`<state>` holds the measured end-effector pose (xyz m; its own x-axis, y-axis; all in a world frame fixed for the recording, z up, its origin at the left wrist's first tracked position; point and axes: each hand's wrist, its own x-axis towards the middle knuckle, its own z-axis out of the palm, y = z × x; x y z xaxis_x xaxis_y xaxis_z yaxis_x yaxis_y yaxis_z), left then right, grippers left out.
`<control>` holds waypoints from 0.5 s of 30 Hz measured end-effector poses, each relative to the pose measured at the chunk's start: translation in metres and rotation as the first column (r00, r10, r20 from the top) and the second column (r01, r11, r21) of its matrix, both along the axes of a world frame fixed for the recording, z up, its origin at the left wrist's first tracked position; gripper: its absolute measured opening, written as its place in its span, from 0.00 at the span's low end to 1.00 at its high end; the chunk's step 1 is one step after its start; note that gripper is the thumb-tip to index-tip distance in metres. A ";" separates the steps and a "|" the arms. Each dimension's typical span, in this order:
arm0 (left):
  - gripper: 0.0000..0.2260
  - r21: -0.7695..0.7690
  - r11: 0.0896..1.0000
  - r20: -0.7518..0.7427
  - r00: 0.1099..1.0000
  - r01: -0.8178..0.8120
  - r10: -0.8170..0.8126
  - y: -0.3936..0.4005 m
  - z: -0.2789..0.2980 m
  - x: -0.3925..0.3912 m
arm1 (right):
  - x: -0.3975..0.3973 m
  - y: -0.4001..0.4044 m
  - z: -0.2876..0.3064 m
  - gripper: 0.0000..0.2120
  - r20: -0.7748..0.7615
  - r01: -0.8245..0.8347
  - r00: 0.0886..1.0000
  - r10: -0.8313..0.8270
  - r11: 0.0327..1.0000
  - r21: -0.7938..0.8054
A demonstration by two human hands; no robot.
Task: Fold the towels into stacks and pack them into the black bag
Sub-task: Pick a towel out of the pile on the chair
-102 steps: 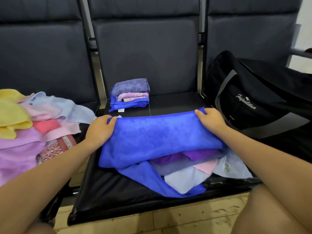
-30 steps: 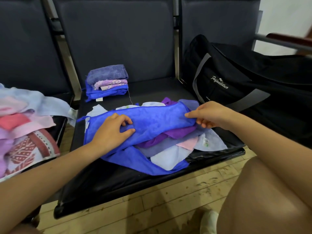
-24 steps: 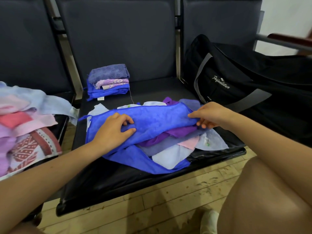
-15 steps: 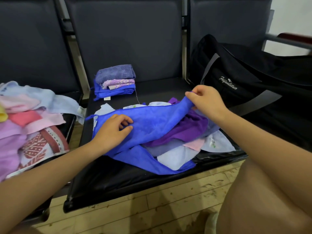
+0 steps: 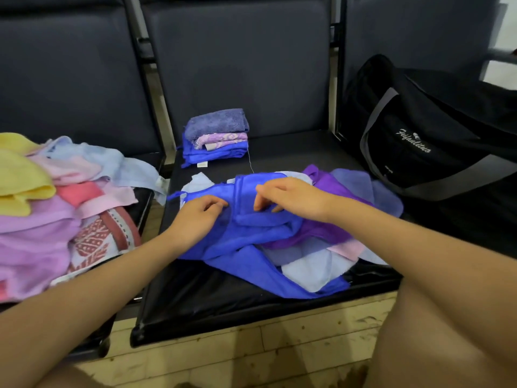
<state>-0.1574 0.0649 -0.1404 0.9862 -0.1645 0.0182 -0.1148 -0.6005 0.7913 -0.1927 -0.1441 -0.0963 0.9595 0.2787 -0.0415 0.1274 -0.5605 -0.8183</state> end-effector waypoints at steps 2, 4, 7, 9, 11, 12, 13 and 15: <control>0.10 -0.036 0.998 -0.044 0.998 -0.047 0.045 -0.004 0.002 0.004 | 0.004 -0.014 0.002 0.13 -0.015 0.087 0.996 -0.086 0.992 0.086; 0.11 -0.059 0.995 -0.064 0.995 -0.084 0.080 -0.013 0.005 0.008 | 0.009 -0.030 -0.004 0.10 -0.026 0.185 0.983 -0.183 0.981 0.064; 0.16 -0.042 0.997 -0.069 0.995 -0.069 0.066 -0.027 0.009 0.010 | 0.012 -0.046 -0.015 0.05 -0.140 0.328 0.940 -0.312 0.939 0.106; 0.16 -0.014 0.999 -0.071 0.996 -0.049 0.048 -0.035 0.011 0.011 | 0.012 -0.051 -0.018 0.05 -0.221 0.362 0.919 -0.327 0.921 0.141; 0.14 -0.040 0.997 -0.091 0.994 -0.064 0.061 -0.042 0.013 0.012 | 0.012 -0.049 -0.020 0.06 -0.261 0.360 0.914 -0.312 0.918 0.164; 0.13 -0.081 0.993 -0.097 0.992 -0.088 0.080 -0.046 0.014 0.011 | 0.012 -0.047 -0.020 0.06 -0.269 0.358 0.913 -0.306 0.918 0.169; 0.11 -0.130 0.985 -0.096 0.990 -0.115 0.102 -0.049 0.016 0.011 | 0.012 -0.044 -0.021 0.06 -0.277 0.360 0.911 -0.304 0.916 0.179; 0.09 -0.224 0.962 -0.091 0.986 -0.159 0.142 -0.053 0.019 0.007 | 0.013 -0.040 -0.021 0.07 -0.295 0.370 0.906 -0.303 0.906 0.206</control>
<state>-0.1505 0.0116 -0.1214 0.9993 -0.0141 -0.0351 0.0264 -0.4079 0.9127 -0.1795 -0.1841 -0.1177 0.9640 -0.0256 -0.2647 -0.2597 -0.3038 -0.9167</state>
